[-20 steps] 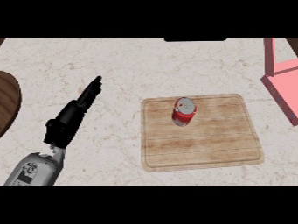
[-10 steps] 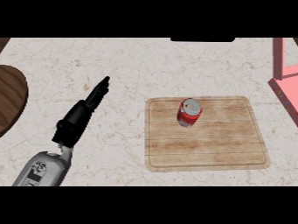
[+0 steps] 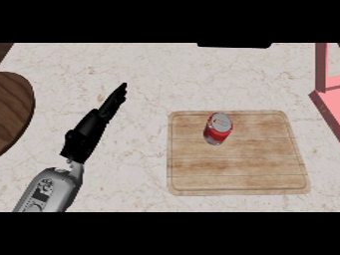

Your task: Pick the croissant from the cutting board and place it in the cardboard box

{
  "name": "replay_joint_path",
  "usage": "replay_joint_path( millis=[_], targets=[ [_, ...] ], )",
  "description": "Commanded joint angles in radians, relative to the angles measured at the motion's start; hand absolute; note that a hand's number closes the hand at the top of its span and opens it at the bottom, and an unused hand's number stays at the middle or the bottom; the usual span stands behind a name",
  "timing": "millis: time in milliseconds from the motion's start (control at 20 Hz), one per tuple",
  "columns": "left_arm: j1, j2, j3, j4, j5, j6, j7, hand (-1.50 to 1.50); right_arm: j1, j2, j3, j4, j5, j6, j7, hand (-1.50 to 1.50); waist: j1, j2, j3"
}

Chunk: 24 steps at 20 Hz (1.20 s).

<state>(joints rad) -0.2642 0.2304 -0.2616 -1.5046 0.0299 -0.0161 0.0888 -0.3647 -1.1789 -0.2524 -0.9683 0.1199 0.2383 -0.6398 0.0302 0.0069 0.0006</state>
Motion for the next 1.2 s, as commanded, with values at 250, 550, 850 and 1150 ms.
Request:
replay_joint_path(
  millis=[250,550,850,1150],
  targets=[
    [-0.028,-0.041,0.004,-0.001,-0.036,0.009,0.038,0.00,-0.242,0.159,0.157,0.274,0.242,-0.140,-0.061,1.50,0.006,0.003,0.001],
    [0.056,-0.014,0.015,-0.010,-0.026,-0.025,-0.046,0.00,-0.285,0.211,0.166,0.473,0.228,0.014,-0.023,-1.50,0.018,0.006,0.002],
    [0.014,-0.019,0.041,0.001,-0.030,-0.034,-0.025,0.00,-0.372,0.264,0.124,0.626,0.222,0.036,-0.125,-1.50,0.002,0.005,0.002],
    [0.023,-0.014,0.034,0.000,-0.037,-0.042,-0.030,0.00,-0.439,0.229,-0.075,0.735,0.018,0.188,-0.121,-1.50,0.001,0.008,0.004]
  ],
)
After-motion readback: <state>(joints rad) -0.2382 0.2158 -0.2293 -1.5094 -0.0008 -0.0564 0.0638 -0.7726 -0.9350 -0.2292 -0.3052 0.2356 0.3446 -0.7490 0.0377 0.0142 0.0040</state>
